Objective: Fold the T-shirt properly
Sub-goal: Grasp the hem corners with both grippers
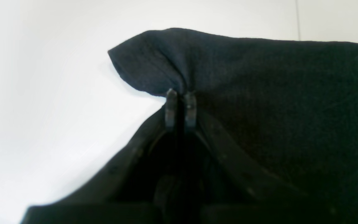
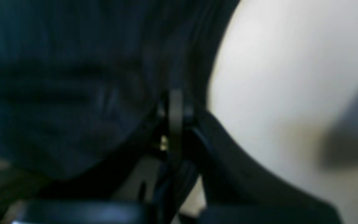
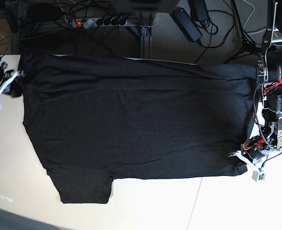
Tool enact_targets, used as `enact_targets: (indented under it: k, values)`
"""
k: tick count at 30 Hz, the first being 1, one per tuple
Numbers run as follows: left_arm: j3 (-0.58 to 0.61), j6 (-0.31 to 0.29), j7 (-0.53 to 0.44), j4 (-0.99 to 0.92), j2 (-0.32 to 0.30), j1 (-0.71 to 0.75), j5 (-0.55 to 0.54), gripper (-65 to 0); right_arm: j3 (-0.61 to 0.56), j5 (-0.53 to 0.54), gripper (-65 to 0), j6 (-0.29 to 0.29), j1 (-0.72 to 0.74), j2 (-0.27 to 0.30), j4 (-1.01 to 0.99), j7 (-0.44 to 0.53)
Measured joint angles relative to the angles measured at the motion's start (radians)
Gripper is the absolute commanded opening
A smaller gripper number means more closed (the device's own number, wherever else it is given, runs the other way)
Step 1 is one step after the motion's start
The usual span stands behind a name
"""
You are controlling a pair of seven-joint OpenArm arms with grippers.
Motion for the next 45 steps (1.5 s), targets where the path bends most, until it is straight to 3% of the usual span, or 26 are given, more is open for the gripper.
enact_targets:
  k: [4, 7, 13, 22, 24, 26, 27, 28, 30, 33, 39, 45]
  values:
    - [0.0, -0.009, 0.012, 0.001, 0.0, -0.002, -0.002, -65.0, 0.027, -0.006, -65.0, 0.0, 0.095, 0.0, -0.014, -0.014]
    - [0.007, -0.114, 0.055, 0.02, -0.002, -0.002, -0.01, -65.0, 0.016, -0.039, -65.0, 0.0, 0.221, 0.003, -0.085, 0.016]
    - [0.088, -0.12, 0.051, 0.029, -0.001, -0.005, -0.034, -65.0, 0.005, -0.049, -65.0, 0.001, 0.51, 0.01, -0.388, 0.038]
    - [0.098, -0.121, 0.052, 0.034, 0.001, -0.006, -0.035, -65.0, 0.008, -0.217, -65.0, 0.002, 0.857, -0.017, -0.975, 0.172]
    - [0.098, -0.121, 0.055, 0.034, -0.002, 0.001, -0.054, -65.0, 0.01, -0.23, -65.0, 0.001, 0.906, -0.046, -1.089, 0.182]
    - [0.098, -0.121, 0.042, 0.036, -0.002, 0.014, -0.069, -65.0, 0.011, -0.249, -46.2, 0.001, 0.925, -0.093, -1.173, 0.195]
    - [0.097, -0.121, 0.035, 0.037, -0.002, 0.02, -0.072, -65.0, 0.01, -0.268, -39.0, 0.002, 0.926, -0.122, -1.199, 0.214]
    - [0.097, -0.121, 0.035, 0.038, 0.0, 0.022, -0.075, -65.0, 0.011, -0.246, -35.7, 0.001, 0.928, -0.145, -1.21, 0.264]
    - [0.097, -0.124, 0.035, 0.041, 0.002, 0.026, -0.096, -65.0, 0.012, -0.308, -35.5, 0.001, 0.949, -0.177, -1.218, 0.268]
    - [0.098, -0.126, 0.047, 0.045, 0.0, 0.025, -0.109, -65.0, 0.015, -0.311, -35.5, 0.001, 0.952, -0.25, -1.215, 0.338]
    - [0.097, -0.127, 0.072, 0.05, -0.002, 0.025, -0.128, -65.0, -0.011, -0.316, -35.5, 0.001, 0.968, -0.362, -1.204, 0.364]
    - [0.098, -0.127, 0.074, 0.05, -0.002, 0.026, -0.15, -65.0, -0.101, -0.372, -36.5, 0.002, 1.018, -0.402, -1.205, 0.347]
